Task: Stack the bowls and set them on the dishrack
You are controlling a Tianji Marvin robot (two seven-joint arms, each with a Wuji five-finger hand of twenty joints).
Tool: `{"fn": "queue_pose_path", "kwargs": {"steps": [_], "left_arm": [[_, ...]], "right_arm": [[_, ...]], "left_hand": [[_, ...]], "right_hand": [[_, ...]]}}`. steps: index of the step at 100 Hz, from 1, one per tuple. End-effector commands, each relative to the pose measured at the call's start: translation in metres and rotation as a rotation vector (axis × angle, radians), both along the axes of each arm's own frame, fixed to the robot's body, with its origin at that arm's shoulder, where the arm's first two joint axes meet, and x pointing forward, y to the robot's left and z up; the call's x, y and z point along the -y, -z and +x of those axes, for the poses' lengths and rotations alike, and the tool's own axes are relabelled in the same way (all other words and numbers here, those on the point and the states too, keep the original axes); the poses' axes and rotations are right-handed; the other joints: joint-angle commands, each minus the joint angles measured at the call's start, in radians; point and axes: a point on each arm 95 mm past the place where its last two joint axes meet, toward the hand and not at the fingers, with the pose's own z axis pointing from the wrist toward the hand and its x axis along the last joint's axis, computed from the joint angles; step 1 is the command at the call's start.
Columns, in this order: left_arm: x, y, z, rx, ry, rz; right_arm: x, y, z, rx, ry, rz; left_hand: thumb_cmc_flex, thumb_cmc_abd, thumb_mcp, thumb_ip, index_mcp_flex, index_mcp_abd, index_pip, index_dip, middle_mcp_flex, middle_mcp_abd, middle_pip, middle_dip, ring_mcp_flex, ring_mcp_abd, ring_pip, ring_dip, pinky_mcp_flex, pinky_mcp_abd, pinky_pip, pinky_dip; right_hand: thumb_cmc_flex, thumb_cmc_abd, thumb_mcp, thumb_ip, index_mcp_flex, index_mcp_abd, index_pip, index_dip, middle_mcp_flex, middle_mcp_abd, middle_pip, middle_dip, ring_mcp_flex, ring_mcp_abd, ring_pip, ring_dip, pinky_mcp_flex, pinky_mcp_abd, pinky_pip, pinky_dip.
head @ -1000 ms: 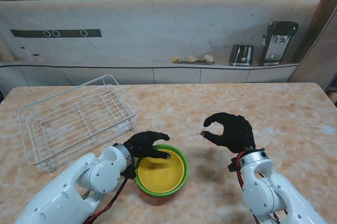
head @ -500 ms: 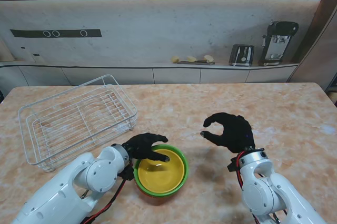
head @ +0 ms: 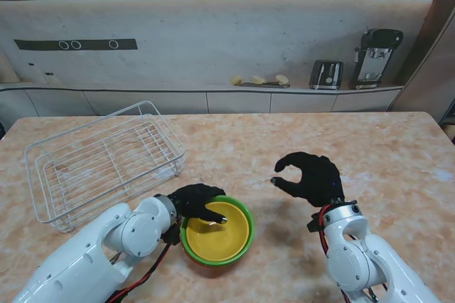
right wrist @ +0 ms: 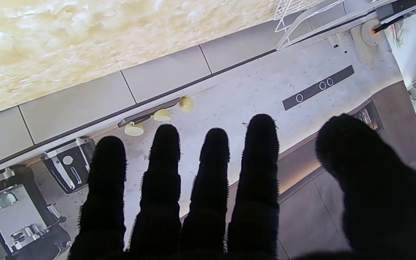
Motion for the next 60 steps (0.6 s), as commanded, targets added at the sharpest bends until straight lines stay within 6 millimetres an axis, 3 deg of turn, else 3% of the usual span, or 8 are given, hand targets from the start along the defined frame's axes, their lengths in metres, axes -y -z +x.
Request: {"fn": "queue_pose_path", "kwargs": {"steps": [1, 19, 34, 56, 59, 60], "left_arm": [[0.001, 0.002, -0.001, -0.018, 0.004, 0.011], [0.002, 0.006, 0.001, -0.035, 0.002, 0.029], [0.003, 0.010, 0.003, -0.050, 0.006, 0.040], [0.007, 0.016, 0.006, -0.070, 0.012, 0.043], [0.007, 0.017, 0.006, -0.071, 0.014, 0.042], [0.007, 0.017, 0.006, -0.072, 0.014, 0.042]], "right_arm": [[-0.004, 0.004, -0.002, -0.017, -0.011, 0.006], [-0.004, 0.004, -0.002, -0.016, -0.011, 0.005], [-0.004, 0.004, -0.002, -0.016, -0.011, 0.007], [-0.003, 0.004, -0.002, -0.014, -0.008, 0.007], [-0.003, 0.003, -0.002, -0.014, -0.007, 0.006], [-0.003, 0.003, -0.002, -0.014, -0.007, 0.006]], "left_hand": [[-0.037, -0.039, 0.032, 0.005, -0.010, 0.022, 0.039, 0.037, 0.043, 0.005, 0.021, 0.036, 0.040, -0.018, 0.029, 0.026, 0.031, -0.025, 0.047, 0.015], [-0.017, -0.041, 0.064, -0.001, -0.005, -0.014, 0.186, 0.194, 0.110, -0.020, 0.093, 0.099, 0.100, -0.039, 0.063, 0.069, 0.082, -0.056, 0.095, 0.006], [0.025, -0.042, 0.094, -0.003, -0.049, -0.050, 0.370, 0.367, 0.153, -0.052, 0.159, 0.151, 0.153, -0.055, 0.106, 0.109, 0.122, -0.079, 0.142, 0.003], [0.151, -0.035, 0.202, -0.001, -0.045, -0.122, 0.603, 0.539, 0.244, -0.131, 0.291, 0.229, 0.278, -0.115, 0.215, 0.193, 0.231, -0.170, 0.236, -0.018], [0.187, -0.053, 0.217, -0.020, -0.046, -0.138, 0.644, 0.584, 0.258, -0.143, 0.309, 0.237, 0.295, -0.124, 0.229, 0.204, 0.246, -0.182, 0.251, -0.026], [0.205, -0.062, 0.223, -0.031, -0.044, -0.145, 0.654, 0.606, 0.266, -0.148, 0.307, 0.284, 0.303, -0.130, 0.234, 0.208, 0.254, -0.189, 0.259, -0.033]], "right_hand": [[-0.007, -0.012, 0.009, -0.023, 0.009, -0.024, 0.012, -0.014, 0.014, -0.014, -0.009, 0.016, -0.011, 0.003, -0.009, -0.012, -0.019, 0.005, -0.006, 0.017], [-0.006, -0.014, 0.011, -0.025, 0.011, -0.026, 0.018, -0.017, 0.015, -0.012, -0.009, 0.016, -0.011, 0.004, -0.009, -0.012, -0.018, 0.006, -0.005, 0.017], [-0.004, -0.016, 0.011, -0.026, 0.012, -0.029, 0.024, -0.019, 0.015, -0.011, -0.009, 0.017, -0.011, 0.003, -0.008, -0.012, -0.018, 0.006, -0.005, 0.018], [-0.001, -0.018, 0.012, -0.028, 0.012, -0.031, 0.030, -0.022, 0.016, -0.012, -0.009, 0.017, -0.010, 0.005, -0.008, -0.011, -0.015, 0.006, -0.003, 0.019], [0.000, -0.018, 0.013, -0.028, 0.012, -0.032, 0.031, -0.023, 0.016, -0.012, -0.009, 0.017, -0.010, 0.005, -0.008, -0.011, -0.018, 0.005, -0.004, 0.018], [0.001, -0.019, 0.013, -0.028, 0.011, -0.033, 0.032, -0.023, 0.016, -0.012, -0.009, 0.017, -0.010, 0.007, -0.007, -0.011, -0.019, 0.005, -0.005, 0.018]]}}
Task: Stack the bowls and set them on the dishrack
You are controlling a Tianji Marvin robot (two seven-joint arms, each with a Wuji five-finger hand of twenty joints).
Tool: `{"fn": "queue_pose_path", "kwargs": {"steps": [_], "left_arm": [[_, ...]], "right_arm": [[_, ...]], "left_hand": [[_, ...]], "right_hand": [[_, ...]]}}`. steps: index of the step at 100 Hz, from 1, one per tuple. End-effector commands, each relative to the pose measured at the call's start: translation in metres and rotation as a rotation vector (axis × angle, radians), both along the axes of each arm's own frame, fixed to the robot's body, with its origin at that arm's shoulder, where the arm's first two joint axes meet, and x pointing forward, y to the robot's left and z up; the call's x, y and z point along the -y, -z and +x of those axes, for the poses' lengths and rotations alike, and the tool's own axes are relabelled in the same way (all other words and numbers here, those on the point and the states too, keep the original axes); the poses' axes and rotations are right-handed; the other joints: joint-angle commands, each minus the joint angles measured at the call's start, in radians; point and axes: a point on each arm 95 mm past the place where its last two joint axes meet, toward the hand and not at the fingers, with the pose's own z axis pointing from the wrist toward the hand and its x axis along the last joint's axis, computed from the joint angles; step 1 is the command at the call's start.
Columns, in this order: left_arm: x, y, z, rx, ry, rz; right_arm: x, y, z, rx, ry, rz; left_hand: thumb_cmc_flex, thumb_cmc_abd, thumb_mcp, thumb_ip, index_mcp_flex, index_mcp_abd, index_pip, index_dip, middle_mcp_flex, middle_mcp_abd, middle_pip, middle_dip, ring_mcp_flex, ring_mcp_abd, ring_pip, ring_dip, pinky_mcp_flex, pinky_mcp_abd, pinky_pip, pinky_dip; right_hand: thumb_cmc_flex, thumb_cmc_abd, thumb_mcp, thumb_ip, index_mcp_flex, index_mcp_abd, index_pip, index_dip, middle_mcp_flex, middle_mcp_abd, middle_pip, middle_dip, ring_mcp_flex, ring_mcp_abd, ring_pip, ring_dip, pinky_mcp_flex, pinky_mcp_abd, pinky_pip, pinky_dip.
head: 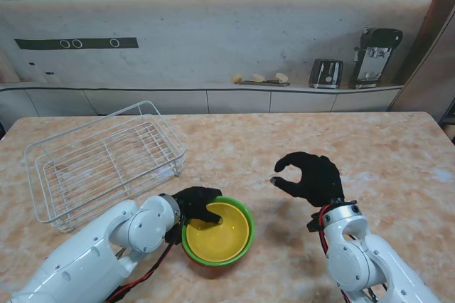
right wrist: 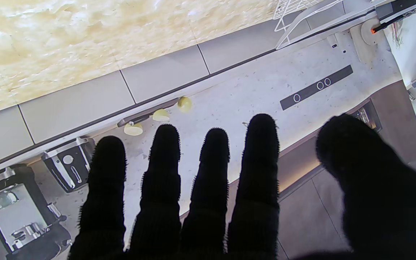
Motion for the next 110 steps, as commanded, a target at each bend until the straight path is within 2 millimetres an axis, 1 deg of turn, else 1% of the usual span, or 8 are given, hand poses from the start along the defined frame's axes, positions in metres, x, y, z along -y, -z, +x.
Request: {"fn": "queue_pose_path", "kwargs": {"steps": [1, 11, 23, 34, 44, 63, 77, 110], "left_arm": [[0.003, 0.005, -0.002, -0.026, 0.010, 0.002], [0.004, 0.007, -0.001, -0.026, 0.019, 0.002], [0.006, 0.009, 0.000, -0.029, 0.026, -0.010], [0.008, 0.009, 0.000, -0.036, 0.031, -0.025], [0.010, 0.010, 0.000, -0.038, 0.041, -0.035], [0.011, 0.010, 0.000, -0.024, 0.050, -0.056], [0.011, 0.008, -0.001, 0.021, 0.035, -0.096], [0.016, -0.002, -0.008, 0.169, 0.017, -0.221]], "right_arm": [[-0.003, 0.004, -0.003, -0.017, -0.006, 0.005], [-0.003, 0.004, -0.003, -0.017, -0.005, 0.005], [-0.003, 0.004, -0.003, -0.017, -0.005, 0.005], [-0.003, 0.004, -0.003, -0.017, -0.005, 0.005], [-0.003, 0.004, -0.003, -0.017, -0.005, 0.005], [-0.001, 0.002, -0.003, -0.012, 0.007, 0.011], [-0.002, 0.001, -0.004, -0.014, 0.008, 0.011], [-0.001, 0.001, -0.005, -0.013, 0.011, 0.012]], "left_hand": [[0.084, -0.059, 0.051, -0.037, 0.002, -0.063, 0.099, 0.098, 0.058, -0.040, 0.037, 0.101, 0.060, -0.021, 0.036, 0.030, 0.047, -0.072, 0.058, -0.027], [0.233, -0.126, 0.080, -0.082, 0.000, -0.114, 0.216, 0.163, 0.196, -0.079, -0.132, 0.317, 0.110, -0.051, 0.065, 0.048, 0.093, -0.103, 0.099, -0.057], [0.293, -0.134, 0.230, -0.087, 0.012, -0.152, 0.299, 0.210, 0.237, -0.113, -0.139, 0.352, 0.168, -0.064, 0.062, 0.138, 0.140, -0.148, 0.131, -0.072], [0.309, -0.130, 0.321, -0.092, 0.020, -0.160, 0.333, 0.238, 0.237, -0.133, -0.093, 0.385, 0.191, -0.078, 0.102, 0.181, 0.168, -0.179, 0.159, -0.080], [0.311, -0.094, 0.391, -0.084, 0.018, -0.166, 0.347, 0.262, 0.193, -0.152, 0.011, 0.410, 0.178, -0.087, 0.139, 0.262, 0.150, -0.160, 0.188, -0.075], [0.402, 0.046, 0.357, -0.090, 0.023, -0.188, 0.381, 0.295, 0.151, -0.188, 0.226, 0.501, 0.176, -0.145, 0.247, 0.493, 0.122, -0.151, 0.306, 0.043], [0.448, 0.158, 0.318, -0.036, 0.060, -0.217, 0.414, 0.311, 0.172, -0.196, 0.310, 0.456, 0.195, -0.167, 0.340, 0.593, 0.158, -0.162, 0.368, 0.112], [0.484, 0.164, 0.331, -0.023, 0.157, -0.292, 0.490, 0.348, 0.273, -0.217, 0.356, 0.496, 0.243, -0.172, 0.460, 0.664, 0.267, -0.164, 0.415, 0.143]], "right_hand": [[0.001, -0.018, 0.013, -0.024, 0.011, -0.030, 0.012, -0.012, 0.016, -0.012, -0.009, 0.017, -0.009, 0.005, -0.007, -0.011, -0.018, 0.004, -0.004, 0.017], [0.001, -0.019, 0.013, -0.025, 0.011, -0.031, 0.015, -0.013, 0.016, -0.011, -0.009, 0.018, -0.008, 0.003, -0.006, -0.011, -0.016, 0.003, -0.003, 0.017], [0.001, -0.018, 0.014, -0.026, 0.013, -0.032, 0.020, -0.015, 0.017, -0.012, -0.008, 0.018, -0.006, 0.004, -0.005, -0.010, -0.014, 0.005, -0.003, 0.018], [0.004, -0.020, 0.014, -0.027, 0.014, -0.035, 0.025, -0.016, 0.018, -0.011, -0.007, 0.019, -0.005, 0.003, -0.004, -0.009, -0.012, 0.006, -0.001, 0.018], [0.004, -0.020, 0.015, -0.028, 0.013, -0.037, 0.028, -0.019, 0.018, -0.011, -0.007, 0.019, -0.004, 0.004, -0.003, -0.009, -0.012, 0.005, -0.001, 0.018], [0.006, -0.019, 0.015, -0.029, 0.015, -0.039, 0.037, -0.023, 0.019, -0.012, -0.008, 0.019, -0.003, 0.003, -0.002, -0.008, -0.012, 0.006, 0.000, 0.018], [0.007, -0.020, 0.016, -0.030, 0.014, -0.040, 0.041, -0.025, 0.020, -0.011, -0.007, 0.020, -0.003, 0.004, -0.002, -0.008, -0.012, 0.006, 0.001, 0.018], [0.009, -0.020, 0.016, -0.031, 0.014, -0.043, 0.048, -0.029, 0.021, -0.010, -0.007, 0.020, -0.003, 0.004, -0.002, -0.008, -0.010, 0.006, 0.002, 0.018]]}}
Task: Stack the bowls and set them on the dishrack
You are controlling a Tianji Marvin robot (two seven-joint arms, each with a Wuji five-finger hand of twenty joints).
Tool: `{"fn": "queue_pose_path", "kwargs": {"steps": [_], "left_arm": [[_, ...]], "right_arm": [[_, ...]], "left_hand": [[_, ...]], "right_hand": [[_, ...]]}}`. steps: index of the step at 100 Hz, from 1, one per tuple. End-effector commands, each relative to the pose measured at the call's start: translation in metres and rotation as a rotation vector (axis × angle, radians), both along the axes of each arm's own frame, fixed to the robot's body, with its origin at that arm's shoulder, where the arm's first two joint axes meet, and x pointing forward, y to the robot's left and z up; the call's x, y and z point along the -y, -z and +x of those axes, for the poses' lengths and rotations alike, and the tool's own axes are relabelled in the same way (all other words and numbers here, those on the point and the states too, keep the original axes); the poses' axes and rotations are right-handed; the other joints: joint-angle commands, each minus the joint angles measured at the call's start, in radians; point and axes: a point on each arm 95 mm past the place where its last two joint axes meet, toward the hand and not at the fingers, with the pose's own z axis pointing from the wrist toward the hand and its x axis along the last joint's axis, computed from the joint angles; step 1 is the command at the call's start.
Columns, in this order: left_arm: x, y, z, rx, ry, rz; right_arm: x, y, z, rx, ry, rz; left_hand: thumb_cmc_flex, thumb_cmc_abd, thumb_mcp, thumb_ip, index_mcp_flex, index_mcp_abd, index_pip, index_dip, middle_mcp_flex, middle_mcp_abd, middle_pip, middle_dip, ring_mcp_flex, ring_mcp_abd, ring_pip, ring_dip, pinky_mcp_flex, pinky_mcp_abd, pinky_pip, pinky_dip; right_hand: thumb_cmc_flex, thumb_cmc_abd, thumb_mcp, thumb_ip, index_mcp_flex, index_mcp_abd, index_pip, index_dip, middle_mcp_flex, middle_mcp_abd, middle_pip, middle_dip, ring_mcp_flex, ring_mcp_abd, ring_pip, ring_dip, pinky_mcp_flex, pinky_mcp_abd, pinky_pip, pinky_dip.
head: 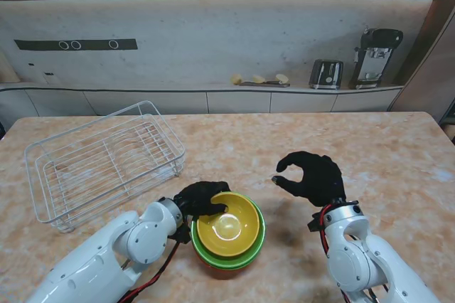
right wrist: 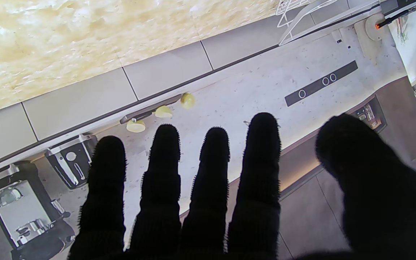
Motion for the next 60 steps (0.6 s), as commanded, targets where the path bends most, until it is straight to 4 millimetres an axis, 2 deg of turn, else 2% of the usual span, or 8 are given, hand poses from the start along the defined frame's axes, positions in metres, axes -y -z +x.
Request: {"fn": "queue_pose_path", "kwargs": {"steps": [1, 60], "left_arm": [[0.009, -0.006, -0.004, 0.013, 0.017, -0.030], [0.013, -0.036, -0.018, 0.272, -0.008, -0.231]], "right_arm": [[-0.003, 0.003, -0.003, -0.018, -0.004, 0.006], [0.001, 0.004, -0.003, -0.010, 0.012, 0.007]], "left_hand": [[0.365, 0.116, 0.191, 0.175, 0.080, -0.246, 0.275, 0.157, 0.107, -0.152, 0.180, 0.077, 0.045, -0.078, 0.059, 0.019, 0.047, -0.087, 0.058, 0.017], [0.344, 0.090, 0.259, 0.186, 0.153, -0.319, 0.359, 0.197, 0.192, -0.185, 0.230, 0.160, 0.084, -0.093, 0.174, 0.014, 0.117, -0.109, 0.129, 0.065]], "right_hand": [[0.007, -0.019, 0.012, -0.023, 0.004, -0.031, 0.015, -0.010, 0.011, -0.011, -0.006, 0.009, -0.003, 0.005, -0.002, -0.008, -0.010, 0.006, 0.003, 0.017], [0.008, -0.019, 0.014, -0.024, 0.006, -0.029, 0.023, -0.016, 0.011, -0.010, -0.006, 0.010, -0.004, 0.004, -0.002, -0.008, -0.016, 0.004, 0.000, 0.016]]}}
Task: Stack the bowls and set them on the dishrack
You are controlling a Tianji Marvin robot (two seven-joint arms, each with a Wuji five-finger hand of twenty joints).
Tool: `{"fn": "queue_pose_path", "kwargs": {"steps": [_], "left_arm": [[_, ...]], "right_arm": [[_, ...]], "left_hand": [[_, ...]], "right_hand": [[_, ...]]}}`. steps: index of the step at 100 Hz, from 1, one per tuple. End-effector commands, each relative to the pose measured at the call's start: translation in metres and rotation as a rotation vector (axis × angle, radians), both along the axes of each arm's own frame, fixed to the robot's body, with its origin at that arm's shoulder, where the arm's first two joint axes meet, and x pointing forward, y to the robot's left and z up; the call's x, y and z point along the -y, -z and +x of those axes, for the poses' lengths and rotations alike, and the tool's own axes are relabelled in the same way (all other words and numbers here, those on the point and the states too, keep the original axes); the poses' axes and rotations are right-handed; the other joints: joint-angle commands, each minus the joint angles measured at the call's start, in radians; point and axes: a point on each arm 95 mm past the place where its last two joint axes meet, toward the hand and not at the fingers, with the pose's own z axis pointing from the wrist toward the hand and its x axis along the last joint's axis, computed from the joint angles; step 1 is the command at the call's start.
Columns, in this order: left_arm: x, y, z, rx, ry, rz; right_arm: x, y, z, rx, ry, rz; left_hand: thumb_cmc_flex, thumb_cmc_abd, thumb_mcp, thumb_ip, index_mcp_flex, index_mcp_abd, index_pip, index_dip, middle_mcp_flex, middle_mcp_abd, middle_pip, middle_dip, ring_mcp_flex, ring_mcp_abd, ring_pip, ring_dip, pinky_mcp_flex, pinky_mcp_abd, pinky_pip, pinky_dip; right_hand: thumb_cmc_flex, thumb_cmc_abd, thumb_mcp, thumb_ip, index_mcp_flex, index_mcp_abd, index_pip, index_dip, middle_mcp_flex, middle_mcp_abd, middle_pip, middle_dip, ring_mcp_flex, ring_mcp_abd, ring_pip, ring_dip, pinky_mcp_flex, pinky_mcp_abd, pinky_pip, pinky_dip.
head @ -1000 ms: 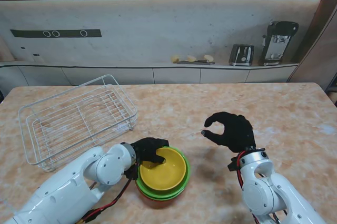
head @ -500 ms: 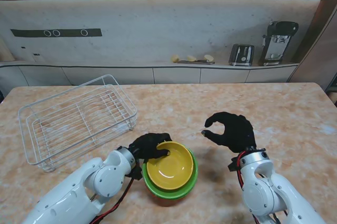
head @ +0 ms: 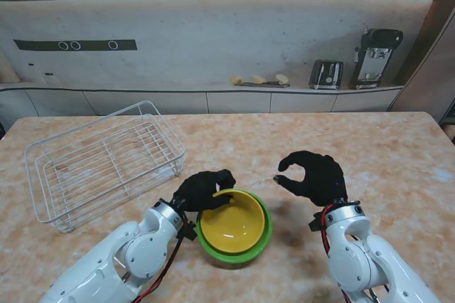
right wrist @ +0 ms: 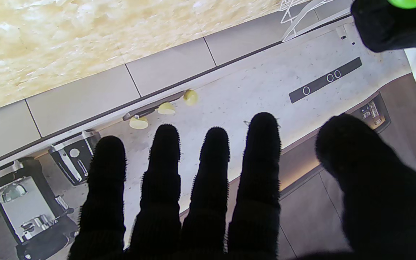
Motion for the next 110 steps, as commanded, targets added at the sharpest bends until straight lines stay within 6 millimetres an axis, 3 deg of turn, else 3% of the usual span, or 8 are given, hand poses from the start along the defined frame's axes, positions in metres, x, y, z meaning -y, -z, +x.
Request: {"fn": "queue_pose_path", "kwargs": {"steps": [1, 70, 110], "left_arm": [[0.008, -0.013, -0.002, 0.036, 0.016, -0.034], [-0.016, -0.070, -0.013, 0.303, -0.111, -0.079], [-0.042, -0.103, -0.012, 0.396, -0.190, -0.054]], "right_arm": [[-0.002, 0.004, -0.003, -0.017, 0.001, 0.005], [0.004, 0.004, -0.005, -0.007, 0.023, 0.005], [0.003, 0.006, -0.003, -0.017, 0.012, 0.002]], "left_hand": [[0.342, 0.192, 0.261, 0.183, 0.087, -0.219, 0.238, 0.114, 0.173, -0.214, 0.215, 0.043, 0.047, -0.048, 0.066, 0.000, 0.046, -0.077, 0.078, 0.023], [0.333, 0.186, 0.274, 0.181, 0.101, -0.243, 0.260, 0.127, 0.189, -0.227, 0.235, 0.062, 0.052, -0.060, 0.096, -0.017, 0.054, -0.087, 0.091, 0.038], [0.329, 0.185, 0.274, 0.178, 0.102, -0.252, 0.260, 0.128, 0.190, -0.231, 0.234, 0.064, 0.053, -0.063, 0.095, -0.023, 0.055, -0.090, 0.089, 0.039]], "right_hand": [[0.008, -0.019, 0.013, -0.024, 0.005, -0.029, 0.014, -0.010, 0.012, -0.010, -0.006, 0.010, -0.004, 0.004, -0.002, -0.008, -0.015, 0.004, 0.000, 0.016], [0.006, -0.018, 0.013, -0.023, 0.008, -0.025, 0.014, -0.013, 0.012, -0.009, -0.008, 0.010, -0.005, 0.005, -0.003, -0.008, -0.016, 0.006, 0.001, 0.017], [0.005, -0.015, 0.013, -0.023, 0.008, -0.023, 0.012, -0.013, 0.011, -0.009, -0.009, 0.010, -0.007, 0.006, -0.004, -0.009, -0.017, 0.007, 0.001, 0.016]]}}
